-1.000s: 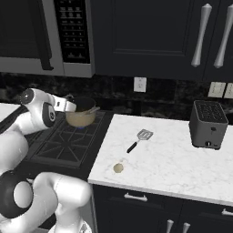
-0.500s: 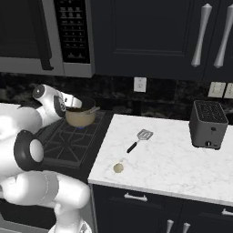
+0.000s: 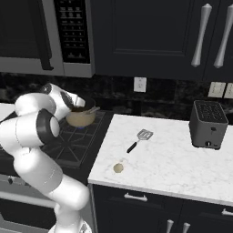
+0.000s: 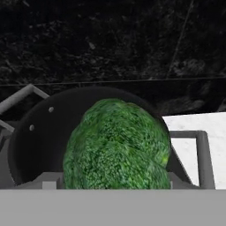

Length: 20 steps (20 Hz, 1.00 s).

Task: Put the garlic and broccoli in the pot. Retrieve the spatula and lightly stir the vegetables in the pot.

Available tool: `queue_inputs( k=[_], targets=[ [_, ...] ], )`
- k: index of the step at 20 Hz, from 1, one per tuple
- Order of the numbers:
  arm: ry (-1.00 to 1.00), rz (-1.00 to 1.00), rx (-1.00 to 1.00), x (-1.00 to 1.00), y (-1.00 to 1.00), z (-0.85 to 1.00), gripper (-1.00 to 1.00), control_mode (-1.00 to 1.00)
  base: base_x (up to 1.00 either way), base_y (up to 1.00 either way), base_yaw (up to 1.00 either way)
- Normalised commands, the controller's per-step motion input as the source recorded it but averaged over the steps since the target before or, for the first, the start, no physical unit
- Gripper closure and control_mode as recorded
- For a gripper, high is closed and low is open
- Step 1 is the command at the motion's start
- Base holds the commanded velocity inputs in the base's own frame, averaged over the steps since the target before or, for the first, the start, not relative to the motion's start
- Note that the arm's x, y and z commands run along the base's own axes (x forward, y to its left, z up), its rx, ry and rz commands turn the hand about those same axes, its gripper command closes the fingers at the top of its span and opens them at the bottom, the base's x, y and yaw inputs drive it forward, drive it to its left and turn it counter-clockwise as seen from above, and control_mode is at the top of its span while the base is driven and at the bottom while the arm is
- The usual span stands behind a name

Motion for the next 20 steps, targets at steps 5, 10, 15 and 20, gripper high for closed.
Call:
queue_inputs(
  k=[5, 10, 15, 20],
  targets=[
    [0.03, -0.03, 0.00, 0.44, 0.00, -0.37, 1.00, -1.00, 0.00, 0.00, 0.00],
    [0.02, -0.03, 0.00, 0.30, 0.00, -0.23, -1.00, -1.00, 0.00, 0.00, 0.00],
    [0.00, -0.02, 0.00, 0.02, 0.00, 0.04, -1.00, -1.00, 0.00, 0.00, 0.00],
    [0.00, -0.02, 0.00, 0.00, 0.00, 0.49, -1.00, -1.00, 0.00, 0.00, 0.00]
  ],
)
